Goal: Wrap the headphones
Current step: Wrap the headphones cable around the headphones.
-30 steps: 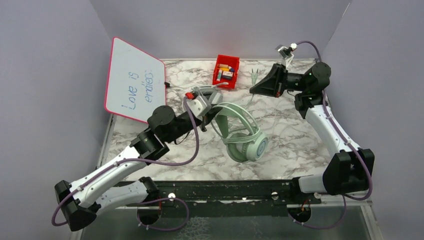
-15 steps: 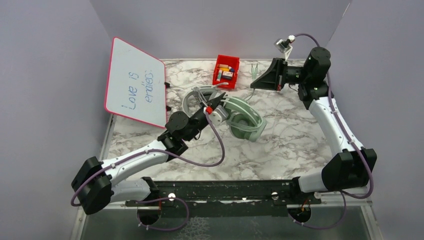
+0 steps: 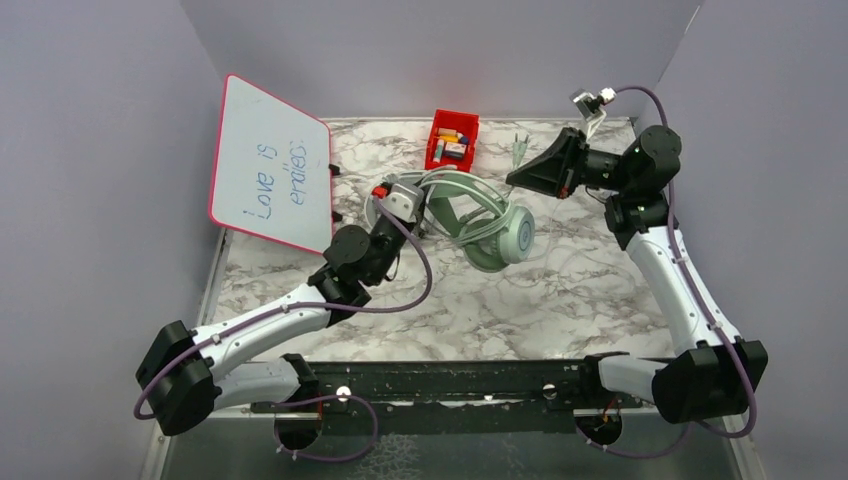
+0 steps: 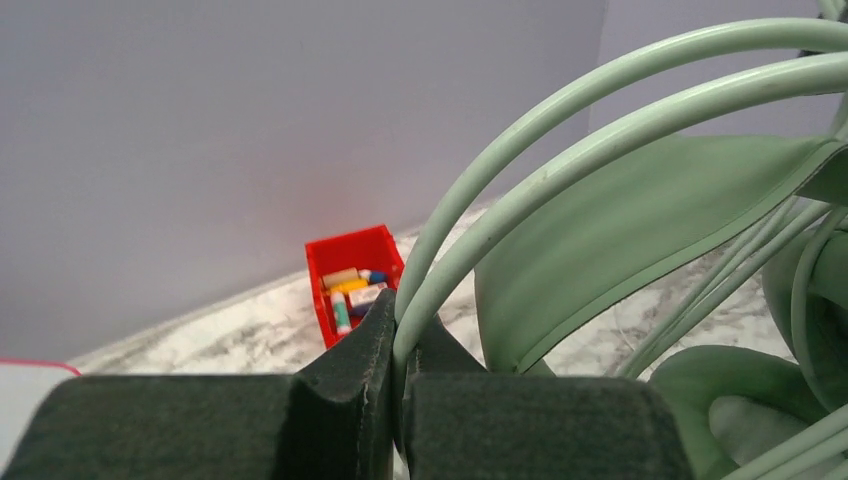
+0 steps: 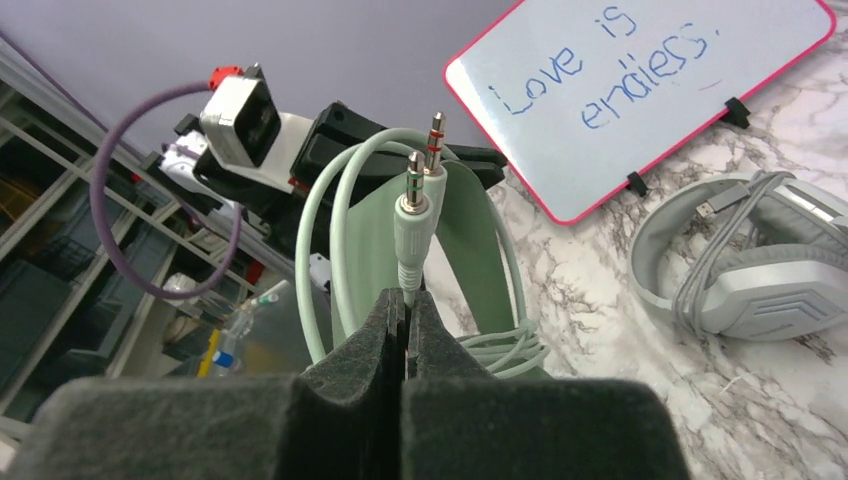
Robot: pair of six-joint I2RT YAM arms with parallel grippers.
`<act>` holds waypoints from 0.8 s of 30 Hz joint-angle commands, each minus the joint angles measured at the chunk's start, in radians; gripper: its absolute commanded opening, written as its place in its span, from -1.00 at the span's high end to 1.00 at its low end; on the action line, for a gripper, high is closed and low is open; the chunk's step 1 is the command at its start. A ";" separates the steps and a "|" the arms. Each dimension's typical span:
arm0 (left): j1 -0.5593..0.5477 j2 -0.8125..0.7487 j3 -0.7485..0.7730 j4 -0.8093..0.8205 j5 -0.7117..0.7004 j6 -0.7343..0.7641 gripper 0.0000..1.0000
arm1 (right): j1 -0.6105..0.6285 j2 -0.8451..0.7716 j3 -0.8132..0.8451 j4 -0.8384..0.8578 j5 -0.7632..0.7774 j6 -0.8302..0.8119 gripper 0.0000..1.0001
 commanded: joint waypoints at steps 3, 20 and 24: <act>0.007 -0.050 0.049 -0.429 -0.109 -0.321 1.00 | -0.005 -0.055 -0.106 0.292 0.014 0.057 1.00; 0.006 0.021 0.267 -1.141 0.026 -0.534 1.00 | 0.027 -0.164 -0.370 0.434 0.025 -0.042 0.93; 0.006 0.028 0.292 -1.169 0.079 -0.526 1.00 | 0.037 -0.146 -0.409 0.488 0.041 -0.020 0.82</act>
